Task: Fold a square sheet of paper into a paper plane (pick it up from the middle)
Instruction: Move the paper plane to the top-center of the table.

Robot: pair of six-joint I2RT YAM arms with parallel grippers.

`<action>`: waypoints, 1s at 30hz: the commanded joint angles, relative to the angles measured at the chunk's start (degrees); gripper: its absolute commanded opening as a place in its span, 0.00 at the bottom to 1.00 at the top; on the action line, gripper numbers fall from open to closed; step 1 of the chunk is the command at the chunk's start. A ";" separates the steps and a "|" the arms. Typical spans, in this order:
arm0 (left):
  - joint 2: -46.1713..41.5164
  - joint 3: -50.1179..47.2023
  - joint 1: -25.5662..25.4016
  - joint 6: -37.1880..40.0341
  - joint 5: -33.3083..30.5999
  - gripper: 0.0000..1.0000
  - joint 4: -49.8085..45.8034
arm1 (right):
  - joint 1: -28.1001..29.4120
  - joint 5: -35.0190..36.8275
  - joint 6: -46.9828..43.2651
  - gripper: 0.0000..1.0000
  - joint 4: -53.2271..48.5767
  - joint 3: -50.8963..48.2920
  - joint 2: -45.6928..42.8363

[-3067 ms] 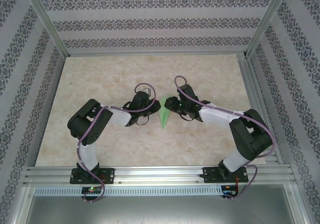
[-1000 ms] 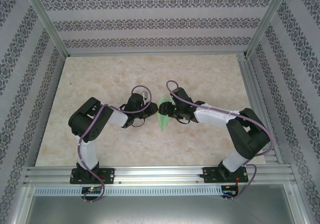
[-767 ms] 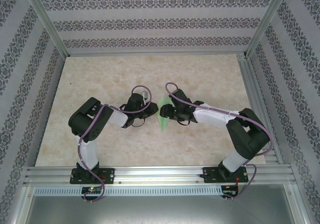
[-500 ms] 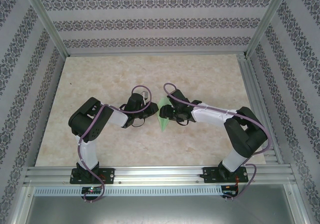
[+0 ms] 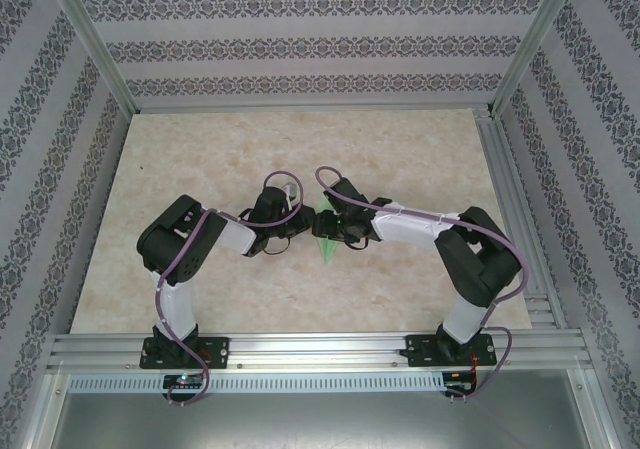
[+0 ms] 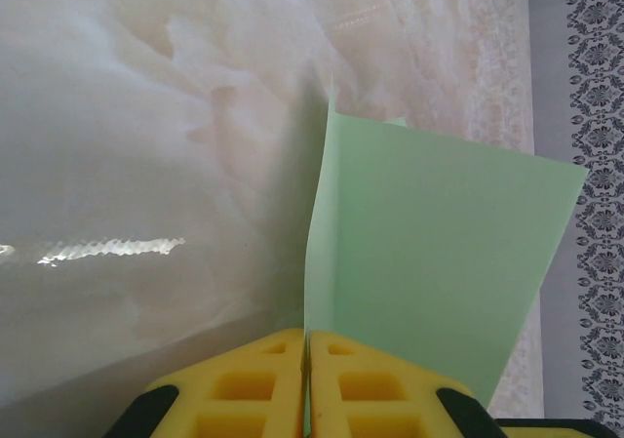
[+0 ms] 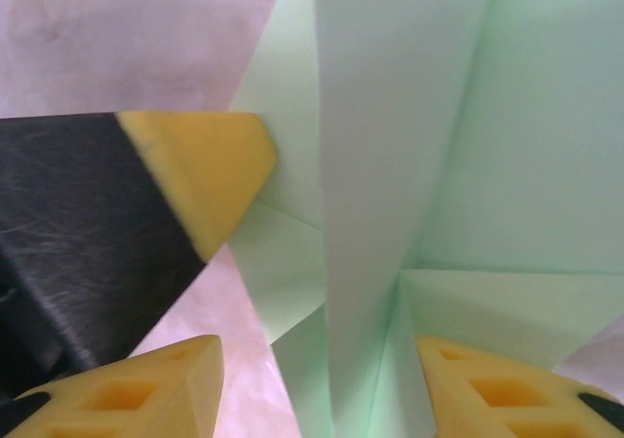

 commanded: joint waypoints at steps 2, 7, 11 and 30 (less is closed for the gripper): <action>0.84 -0.41 0.54 -0.43 0.84 0.10 3.71 | 0.73 2.70 0.07 0.48 -2.24 2.03 1.48; 0.57 -0.61 0.49 -0.60 0.46 0.11 3.59 | 0.78 4.03 0.39 0.38 -3.13 2.30 1.73; -1.26 -1.09 0.55 -0.78 -1.19 0.21 1.37 | 0.85 6.72 0.13 0.27 -5.57 2.91 1.65; -21.53 -2.38 4.49 5.98 -20.14 0.68 -31.66 | 4.41 16.77 -2.16 0.19 -16.24 11.65 8.55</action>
